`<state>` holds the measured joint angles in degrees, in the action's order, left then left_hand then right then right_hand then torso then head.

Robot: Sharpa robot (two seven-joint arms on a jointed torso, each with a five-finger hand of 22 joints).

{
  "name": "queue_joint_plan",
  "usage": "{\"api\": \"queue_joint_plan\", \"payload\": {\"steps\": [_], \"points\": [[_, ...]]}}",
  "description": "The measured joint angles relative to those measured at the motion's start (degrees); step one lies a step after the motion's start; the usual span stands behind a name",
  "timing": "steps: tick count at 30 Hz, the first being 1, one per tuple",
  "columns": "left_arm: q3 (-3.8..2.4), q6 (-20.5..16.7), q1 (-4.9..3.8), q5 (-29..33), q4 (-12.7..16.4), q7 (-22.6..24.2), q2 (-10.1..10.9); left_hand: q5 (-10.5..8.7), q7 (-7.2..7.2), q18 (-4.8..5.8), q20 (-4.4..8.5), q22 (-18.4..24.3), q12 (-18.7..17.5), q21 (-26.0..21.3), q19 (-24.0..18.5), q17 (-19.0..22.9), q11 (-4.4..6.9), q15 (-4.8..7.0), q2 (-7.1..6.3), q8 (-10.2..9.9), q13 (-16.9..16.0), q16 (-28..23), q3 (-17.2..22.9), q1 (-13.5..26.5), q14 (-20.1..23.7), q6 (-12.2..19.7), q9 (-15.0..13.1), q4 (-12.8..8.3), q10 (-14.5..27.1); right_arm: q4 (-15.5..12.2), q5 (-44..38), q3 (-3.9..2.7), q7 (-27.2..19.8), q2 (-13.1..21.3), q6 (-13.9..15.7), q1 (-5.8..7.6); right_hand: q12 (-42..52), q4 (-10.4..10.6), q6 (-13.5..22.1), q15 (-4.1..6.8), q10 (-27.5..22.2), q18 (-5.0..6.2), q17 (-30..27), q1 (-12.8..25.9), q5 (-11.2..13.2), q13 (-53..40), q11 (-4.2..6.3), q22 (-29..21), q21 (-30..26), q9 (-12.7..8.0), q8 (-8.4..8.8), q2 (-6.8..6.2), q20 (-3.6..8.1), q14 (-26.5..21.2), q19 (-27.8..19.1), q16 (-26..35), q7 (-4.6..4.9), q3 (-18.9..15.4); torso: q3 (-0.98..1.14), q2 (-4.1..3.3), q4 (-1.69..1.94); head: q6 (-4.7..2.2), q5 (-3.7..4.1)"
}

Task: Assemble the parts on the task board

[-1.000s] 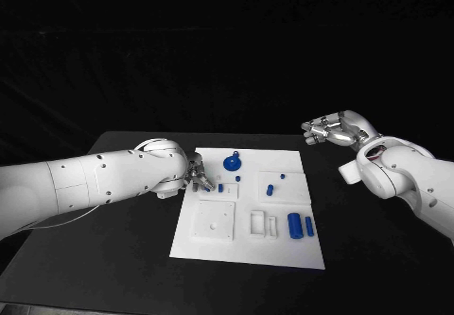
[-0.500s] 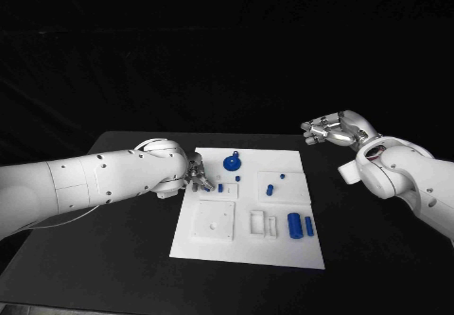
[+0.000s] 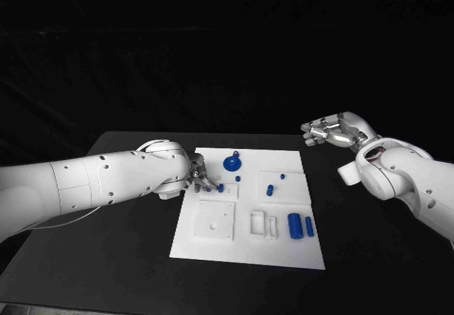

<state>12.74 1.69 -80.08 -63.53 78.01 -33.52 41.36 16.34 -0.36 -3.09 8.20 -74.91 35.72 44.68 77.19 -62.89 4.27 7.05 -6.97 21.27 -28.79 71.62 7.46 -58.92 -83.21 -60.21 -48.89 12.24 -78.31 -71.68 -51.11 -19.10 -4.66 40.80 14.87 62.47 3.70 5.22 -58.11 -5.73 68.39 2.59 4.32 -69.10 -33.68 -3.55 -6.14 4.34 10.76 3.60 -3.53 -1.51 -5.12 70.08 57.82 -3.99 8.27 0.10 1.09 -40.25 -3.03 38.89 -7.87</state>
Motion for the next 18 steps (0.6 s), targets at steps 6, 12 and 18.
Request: {"api": "queue_joint_plan", "payload": {"steps": [6,12,18], "points": [[0.01,-0.2,0.01,0.2,-0.1,0.0,0.0,-0.2,0.0,0.0,0.0,0.0,0.0,0.0,0.0,0.0,0.0,0.0,-0.07,0.0,0.0,0.0,0.0,0.1,0.0,0.0,-0.1,0.1,0.0,0.0,0.0,0.0,0.0,0.0,0.0,-0.03,0.0,0.0,0.0,0.0,0.0,0.01,0.0,0.0,0.0,0.0,0.0,0.0,0.0,0.0,0.0,0.0,0.0,0.0,0.0,0.0,0.0,0.0,-0.02,0.0,0.0,0.01,-0.01],[0.01,-0.3,0.04,0.3,-0.2,0.1,0.1,-0.21,-0.01,0.0,0.0,0.0,0.0,0.0,0.0,0.0,0.0,0.0,-0.07,0.2,0.0,0.0,-0.1,0.1,0.0,0.0,-0.2,-0.1,0.0,0.0,0.0,0.0,0.0,0.0,0.0,-0.05,0.0,0.0,0.0,0.0,0.0,0.0,0.0,0.0,0.0,0.0,0.0,0.0,0.0,0.0,0.0,0.0,0.0,0.0,0.0,0.0,0.0,0.0,-0.02,0.02,-0.02,0.01,-0.01],[-0.02,-0.5,0.09,0.4,-0.4,0.4,0.2,2.0,0.0,0.0,0.0,0.0,0.0,-0.5,0.0,0.2,0.0,-0.02,1.65,0.3,0.0,0.0,-0.8,-0.7,0.0,0.0,-0.2,-2.8,0.0,0.0,0.0,0.0,0.0,0.0,0.0,-0.07,0.0,0.0,0.0,0.0,0.0,0.0,0.0,0.0,0.0,0.0,0.0,0.0,0.0,0.0,0.0,0.0,0.0,0.0,0.0,0.0,0.0,0.0,-0.03,0.02,-0.04,-0.08,0.1]]}}
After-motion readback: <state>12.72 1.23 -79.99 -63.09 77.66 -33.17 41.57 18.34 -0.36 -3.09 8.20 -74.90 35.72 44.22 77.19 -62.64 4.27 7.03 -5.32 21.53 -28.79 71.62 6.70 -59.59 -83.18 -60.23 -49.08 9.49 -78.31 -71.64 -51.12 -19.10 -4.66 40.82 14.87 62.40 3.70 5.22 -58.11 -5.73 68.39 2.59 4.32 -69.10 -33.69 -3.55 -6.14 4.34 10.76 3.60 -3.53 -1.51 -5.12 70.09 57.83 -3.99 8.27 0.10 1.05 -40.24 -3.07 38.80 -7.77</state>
